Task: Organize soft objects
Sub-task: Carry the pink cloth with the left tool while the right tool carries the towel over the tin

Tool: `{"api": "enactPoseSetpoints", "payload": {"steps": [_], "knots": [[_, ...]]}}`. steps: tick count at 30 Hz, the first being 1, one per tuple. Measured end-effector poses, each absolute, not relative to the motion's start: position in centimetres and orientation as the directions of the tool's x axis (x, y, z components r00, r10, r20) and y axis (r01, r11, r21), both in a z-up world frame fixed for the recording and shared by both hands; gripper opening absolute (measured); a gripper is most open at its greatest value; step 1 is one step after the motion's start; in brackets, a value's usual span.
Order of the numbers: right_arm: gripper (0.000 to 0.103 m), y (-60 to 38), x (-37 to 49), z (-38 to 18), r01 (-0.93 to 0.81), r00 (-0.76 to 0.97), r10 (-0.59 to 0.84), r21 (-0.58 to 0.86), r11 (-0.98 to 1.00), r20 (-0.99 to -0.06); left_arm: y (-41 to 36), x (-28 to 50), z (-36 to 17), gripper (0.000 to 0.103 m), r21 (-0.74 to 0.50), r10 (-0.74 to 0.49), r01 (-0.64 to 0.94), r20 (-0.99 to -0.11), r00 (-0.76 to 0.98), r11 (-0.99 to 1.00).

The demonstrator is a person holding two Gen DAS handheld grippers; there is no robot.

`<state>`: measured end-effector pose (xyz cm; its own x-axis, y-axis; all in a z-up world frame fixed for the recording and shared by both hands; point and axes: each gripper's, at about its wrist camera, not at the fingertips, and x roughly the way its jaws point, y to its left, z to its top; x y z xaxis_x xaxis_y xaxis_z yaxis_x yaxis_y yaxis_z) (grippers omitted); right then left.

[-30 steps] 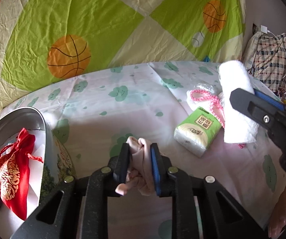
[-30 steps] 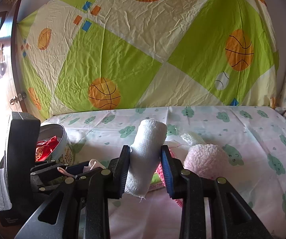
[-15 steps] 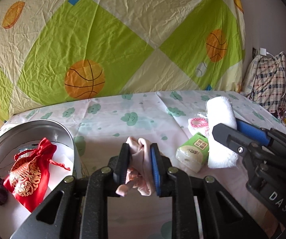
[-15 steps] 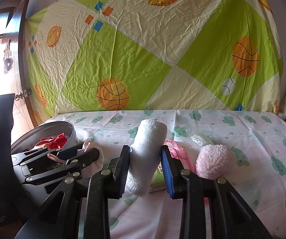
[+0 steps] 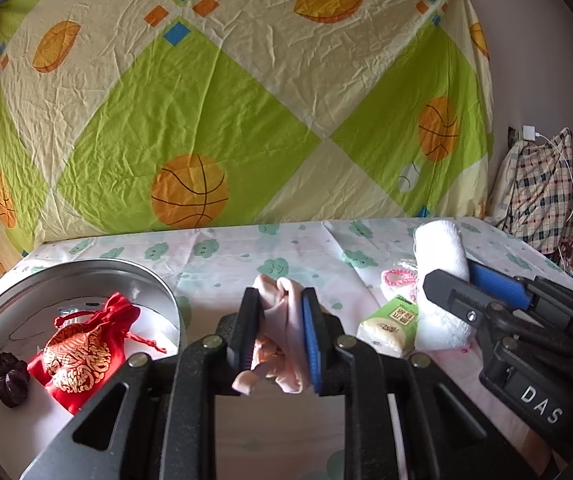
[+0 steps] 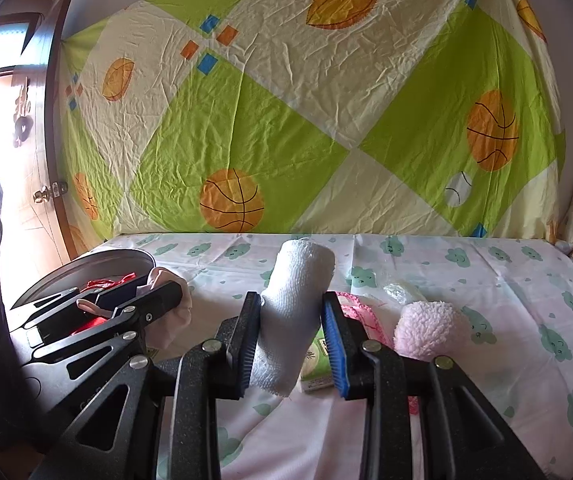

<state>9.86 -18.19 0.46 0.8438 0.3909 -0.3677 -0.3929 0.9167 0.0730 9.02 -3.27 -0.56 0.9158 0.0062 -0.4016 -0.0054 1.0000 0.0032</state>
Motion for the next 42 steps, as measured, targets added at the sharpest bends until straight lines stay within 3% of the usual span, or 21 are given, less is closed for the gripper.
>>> {"api": "enactPoseSetpoints", "payload": {"steps": [21, 42], "knots": [[0.034, -17.9, 8.0, 1.0, -0.394, 0.875, 0.386, 0.032, 0.918, -0.293, -2.6, 6.8, -0.2, 0.02, -0.013, 0.026, -0.032, -0.326, 0.945, 0.999], [0.034, -18.7, 7.3, 1.1, -0.398, 0.873, 0.403, 0.078, 0.914, -0.273, -2.0, 4.9, 0.1, 0.02, -0.01, 0.042, -0.047, -0.289, 0.956, 0.999]]}}
